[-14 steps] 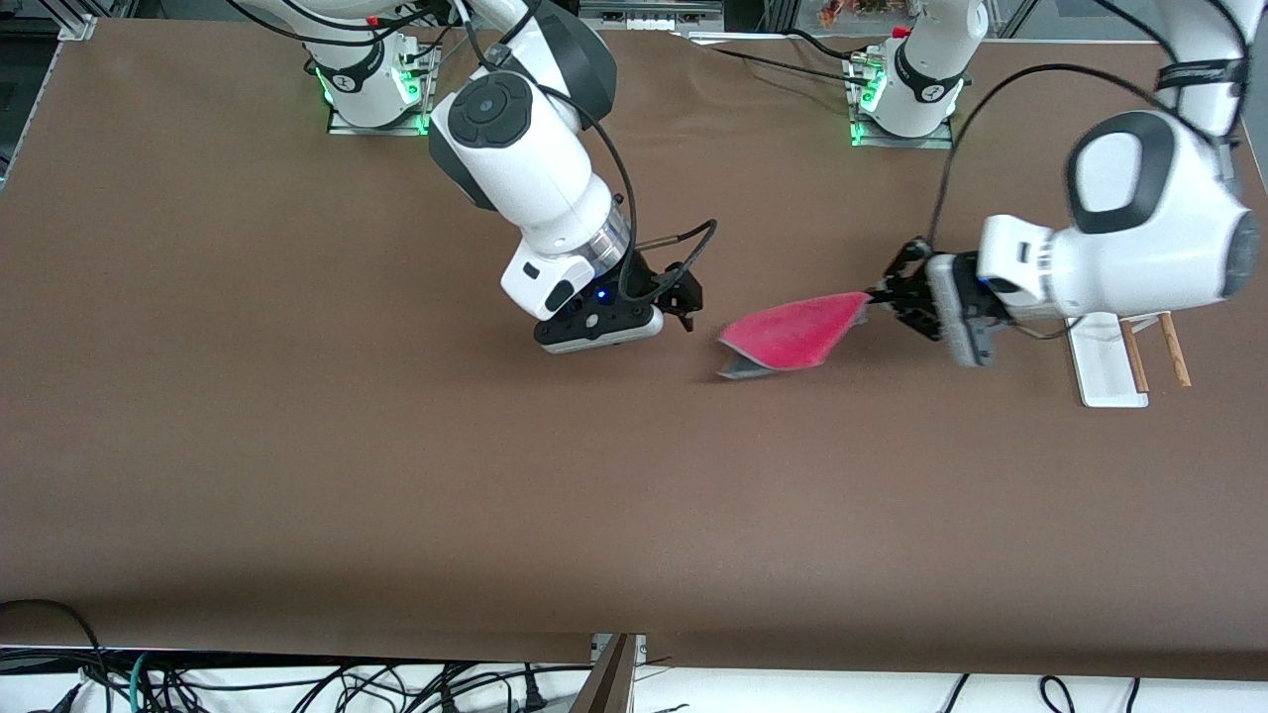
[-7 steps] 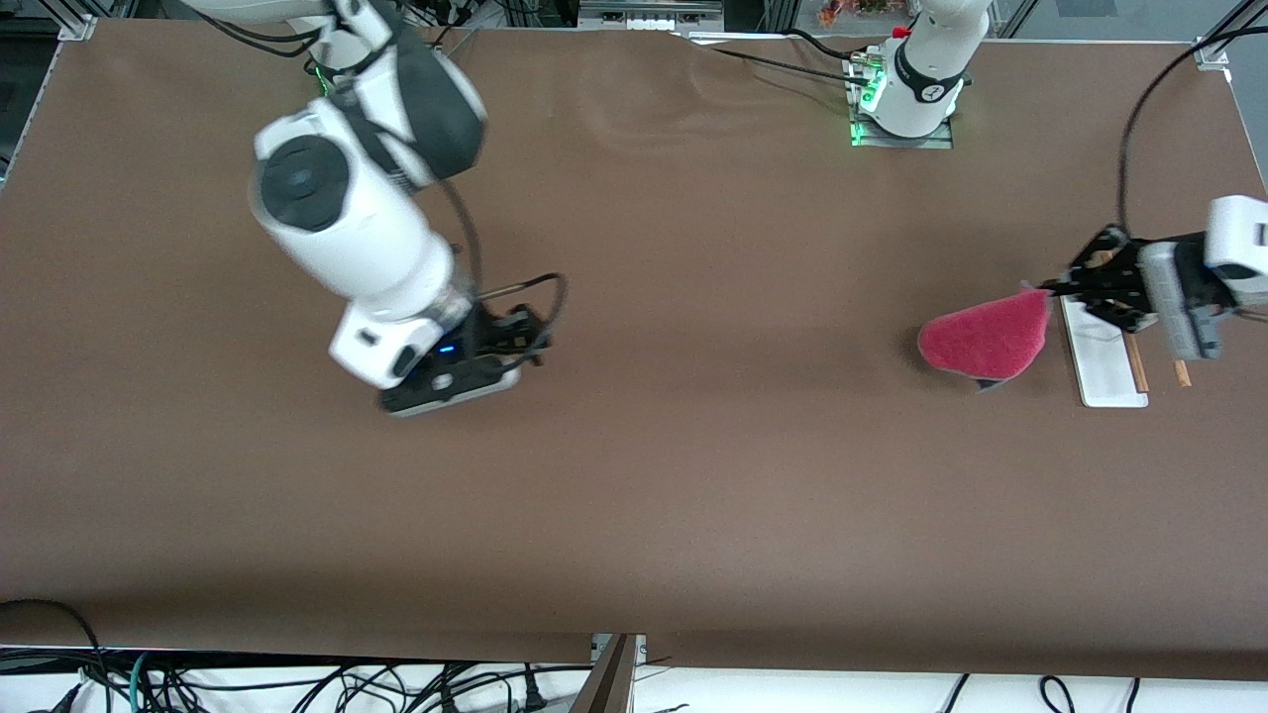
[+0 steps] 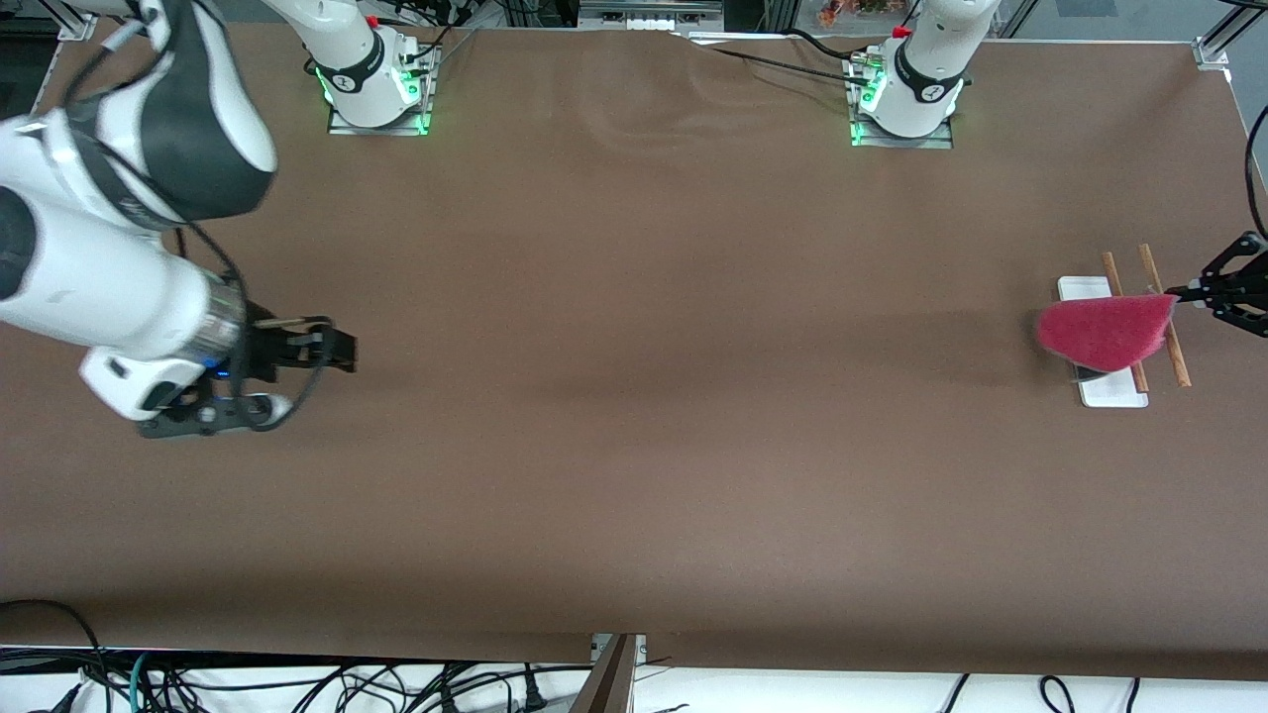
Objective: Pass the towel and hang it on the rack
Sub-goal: 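Carry the towel over the dowels with the left gripper while the right retracts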
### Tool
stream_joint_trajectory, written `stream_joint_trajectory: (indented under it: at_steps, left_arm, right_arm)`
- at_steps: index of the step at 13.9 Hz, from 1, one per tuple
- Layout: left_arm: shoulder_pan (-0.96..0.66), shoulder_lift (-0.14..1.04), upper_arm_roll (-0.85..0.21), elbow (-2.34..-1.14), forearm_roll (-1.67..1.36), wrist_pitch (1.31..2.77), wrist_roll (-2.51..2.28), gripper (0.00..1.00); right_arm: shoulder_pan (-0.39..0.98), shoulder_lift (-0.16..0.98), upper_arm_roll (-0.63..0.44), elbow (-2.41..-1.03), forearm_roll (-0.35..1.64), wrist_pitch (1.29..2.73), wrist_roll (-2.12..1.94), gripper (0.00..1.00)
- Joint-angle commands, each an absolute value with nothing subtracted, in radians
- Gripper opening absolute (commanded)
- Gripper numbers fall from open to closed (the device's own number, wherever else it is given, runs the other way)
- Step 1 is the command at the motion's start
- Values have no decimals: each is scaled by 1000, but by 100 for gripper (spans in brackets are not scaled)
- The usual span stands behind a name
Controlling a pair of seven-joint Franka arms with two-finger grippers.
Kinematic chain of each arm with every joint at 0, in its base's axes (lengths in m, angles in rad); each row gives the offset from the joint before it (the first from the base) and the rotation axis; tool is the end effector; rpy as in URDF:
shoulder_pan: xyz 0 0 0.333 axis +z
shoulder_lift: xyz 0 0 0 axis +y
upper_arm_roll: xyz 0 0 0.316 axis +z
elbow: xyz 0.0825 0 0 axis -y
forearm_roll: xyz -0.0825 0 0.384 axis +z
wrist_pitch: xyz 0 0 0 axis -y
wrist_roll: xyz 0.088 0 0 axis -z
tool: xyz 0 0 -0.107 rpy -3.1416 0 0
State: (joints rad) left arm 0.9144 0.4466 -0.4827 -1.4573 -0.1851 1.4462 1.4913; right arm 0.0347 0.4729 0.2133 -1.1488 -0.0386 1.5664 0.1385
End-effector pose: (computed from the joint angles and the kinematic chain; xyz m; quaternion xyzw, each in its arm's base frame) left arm 0.5610 0.2852 0.4328 0.8322 -0.4796 0.0449 0.2747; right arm 0.6732 0.1301 0.5330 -0.9983 -0.0448 0.0278 0.0243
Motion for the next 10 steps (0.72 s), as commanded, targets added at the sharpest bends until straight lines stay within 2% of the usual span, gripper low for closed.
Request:
stream_joint_trajectory:
  at_steps: [1,5,8,10]
  left_arm:
    - [942,567,-470,-1320,-123,1405,1630,0]
    - [942,624,-365,-1252,-118,1407,1785,0]
    - [943,646,-284,-1229,-120,1408,1897,0]
    - [943,678,-229,-1198,-121,1411,1972,0]
  right_arm:
    - [3,343,154,-1222,-58,1523,123,100]
    - [-2,195,25,-1333,-43,1532,129,100]
    - [-3,94,17,-1460,-66,1506,129,100]
    - [-3,72,17,-1473,-97,1508,108,100]
